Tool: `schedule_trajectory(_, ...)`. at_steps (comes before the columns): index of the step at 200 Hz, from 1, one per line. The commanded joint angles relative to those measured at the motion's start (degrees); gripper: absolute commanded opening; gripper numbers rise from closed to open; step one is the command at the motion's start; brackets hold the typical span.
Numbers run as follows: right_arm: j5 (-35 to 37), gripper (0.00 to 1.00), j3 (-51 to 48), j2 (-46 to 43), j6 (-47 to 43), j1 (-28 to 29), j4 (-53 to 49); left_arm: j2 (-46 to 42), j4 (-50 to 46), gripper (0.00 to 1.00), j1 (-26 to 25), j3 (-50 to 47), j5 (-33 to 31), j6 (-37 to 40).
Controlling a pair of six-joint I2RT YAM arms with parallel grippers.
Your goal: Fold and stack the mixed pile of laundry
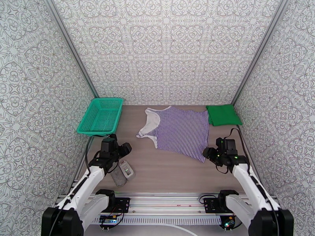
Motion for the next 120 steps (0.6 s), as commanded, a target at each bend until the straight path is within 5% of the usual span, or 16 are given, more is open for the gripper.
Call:
schedule_trajectory(1, 1.88, 0.54, 5.28, 3.63, -2.32, -0.18, -1.18, 4.69, 0.62, 0.61, -4.80, 6.61, -2.26, 2.00)
schedule_trajectory(31, 0.75, 0.53, 11.31, 17.22, -4.10, 0.37, 1.23, 21.16, 4.80, 0.59, -11.54, 17.37, -1.30, 7.50)
schedule_trajectory(44, 0.21, 0.50, 13.65, 22.73, -3.71, 1.14, 2.81, 29.43, 6.35, 0.50, -12.54, 22.99, 0.75, 10.08)
schedule_trajectory(86, 2.78, 0.46, 21.75, 37.10, -1.34, 6.14, 6.81, 52.36, 7.35, 0.24, -10.97, 39.97, 5.19, 11.75)
schedule_trajectory(120, 5.78, 0.45, 26.50, 45.46, -0.02, 8.91, 6.10, 58.91, 7.11, 0.19, -5.87, 40.35, 5.36, 5.95)
